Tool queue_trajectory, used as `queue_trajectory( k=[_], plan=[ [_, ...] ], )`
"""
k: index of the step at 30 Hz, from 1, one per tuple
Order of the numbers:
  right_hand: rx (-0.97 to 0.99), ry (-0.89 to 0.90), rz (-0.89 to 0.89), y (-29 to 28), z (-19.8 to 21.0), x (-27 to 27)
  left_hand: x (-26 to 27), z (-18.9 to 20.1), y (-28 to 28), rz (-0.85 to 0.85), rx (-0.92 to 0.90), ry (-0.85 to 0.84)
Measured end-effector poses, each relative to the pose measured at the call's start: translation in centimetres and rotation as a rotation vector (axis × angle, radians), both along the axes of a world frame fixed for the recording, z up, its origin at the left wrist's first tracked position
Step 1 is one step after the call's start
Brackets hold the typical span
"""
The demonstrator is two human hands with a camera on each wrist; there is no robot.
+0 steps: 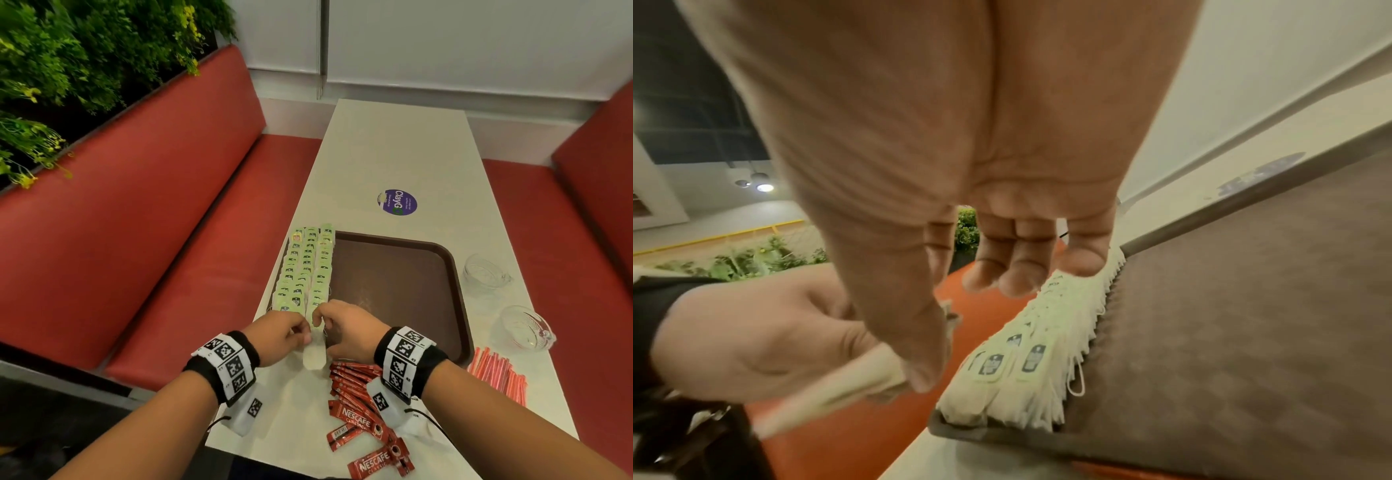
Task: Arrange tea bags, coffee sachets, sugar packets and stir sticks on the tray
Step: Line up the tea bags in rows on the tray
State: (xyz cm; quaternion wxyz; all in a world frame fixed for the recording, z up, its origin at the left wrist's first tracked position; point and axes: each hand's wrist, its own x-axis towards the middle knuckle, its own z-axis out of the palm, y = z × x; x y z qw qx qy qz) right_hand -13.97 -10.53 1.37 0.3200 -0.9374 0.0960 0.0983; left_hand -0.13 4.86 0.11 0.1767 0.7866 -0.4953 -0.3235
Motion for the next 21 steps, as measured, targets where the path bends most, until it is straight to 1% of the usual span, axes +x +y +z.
queue_trajectory(
  k=[2, 5, 8, 11, 15, 18, 21],
  plan=[
    [-0.016, -0.048, 0.034, 0.1, 0.2, 0.5, 0.1, 0.5, -0.3, 0.016, -0.027, 0.009],
    [-0.002, -0.121, 0.026, -0.1, 0.1, 1.0, 0.3, 0.8, -0.4, 0.040, -0.059, 0.012],
    [-0.002, -0.145, -0.047, -0.4, -0.1, 1.1, 0.4, 1.0, -0.4, 0.093, -0.159, 0.016],
    [0.009, -0.166, -0.129, -0.7, 0.1, 1.0, 0.4, 1.2, -0.3, 0.128, -0.293, 0.070],
    [0.076, -0.142, -0.222, -0.8, 0.1, 0.7, 0.8, 0.6, -0.5, 0.112, -0.308, 0.048],
    [0.128, -0.123, -0.282, -0.9, -0.3, 0.9, 1.3, 0.5, -0.9, 0.116, -0.295, 0.088],
    [0.142, -0.112, -0.303, -1.1, -0.8, 1.1, 1.5, 0.6, -1.5, 0.116, -0.327, 0.029]
  ],
)
